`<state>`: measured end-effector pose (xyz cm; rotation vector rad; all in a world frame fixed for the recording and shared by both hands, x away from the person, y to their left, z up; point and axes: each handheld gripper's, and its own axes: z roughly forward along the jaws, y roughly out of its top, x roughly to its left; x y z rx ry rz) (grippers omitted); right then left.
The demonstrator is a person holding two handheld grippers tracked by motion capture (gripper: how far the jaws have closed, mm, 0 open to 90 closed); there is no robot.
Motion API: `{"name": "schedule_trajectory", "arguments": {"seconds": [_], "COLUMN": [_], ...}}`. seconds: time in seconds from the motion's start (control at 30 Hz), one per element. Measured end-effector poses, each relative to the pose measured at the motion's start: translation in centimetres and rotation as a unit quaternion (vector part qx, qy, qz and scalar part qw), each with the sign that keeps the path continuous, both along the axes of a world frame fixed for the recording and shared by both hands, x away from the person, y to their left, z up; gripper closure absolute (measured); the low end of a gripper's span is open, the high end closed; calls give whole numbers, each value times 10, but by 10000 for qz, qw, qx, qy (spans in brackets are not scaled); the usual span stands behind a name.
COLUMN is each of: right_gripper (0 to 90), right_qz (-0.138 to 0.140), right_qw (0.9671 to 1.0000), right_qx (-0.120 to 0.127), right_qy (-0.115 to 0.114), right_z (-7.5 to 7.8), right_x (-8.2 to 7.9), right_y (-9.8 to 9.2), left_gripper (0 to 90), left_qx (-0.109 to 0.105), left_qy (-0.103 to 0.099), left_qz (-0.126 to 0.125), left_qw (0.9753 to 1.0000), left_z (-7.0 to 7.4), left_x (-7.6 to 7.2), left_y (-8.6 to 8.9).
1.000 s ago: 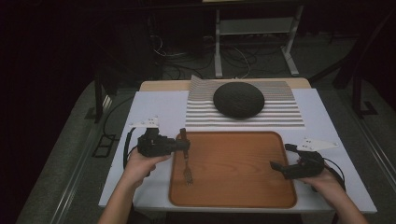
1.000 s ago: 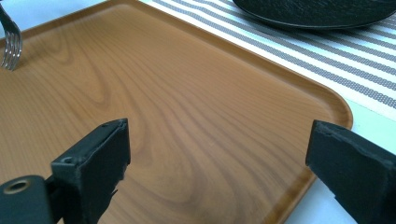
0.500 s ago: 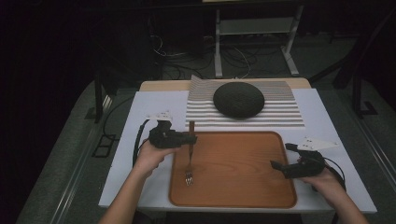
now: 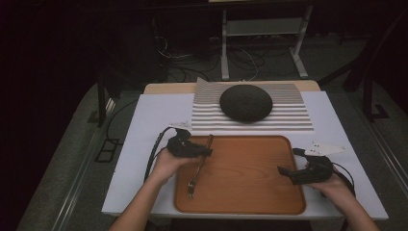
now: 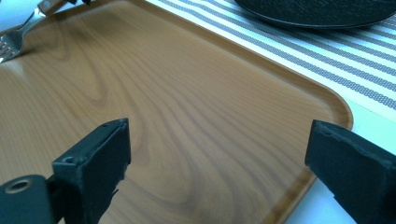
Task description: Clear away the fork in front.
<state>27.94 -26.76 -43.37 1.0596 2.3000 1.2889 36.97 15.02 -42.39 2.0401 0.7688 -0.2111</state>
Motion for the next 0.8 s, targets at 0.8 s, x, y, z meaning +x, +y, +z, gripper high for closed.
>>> {"name": "schedule_trajectory", "arguments": {"seconds": [0.8], "right_gripper": [70], "right_qz": [22], "right_qw": [10000], "right_qx": [-3], "right_qy": [-2], "right_z": [0], "right_x": [0], "right_y": [1], "left_gripper": [686], "left_qx": [629], "left_qy": [21], "left_qz": [-77], "left_qw": [9980], "left_z": [-21], "left_x": [1], "left_y": [-10]}}
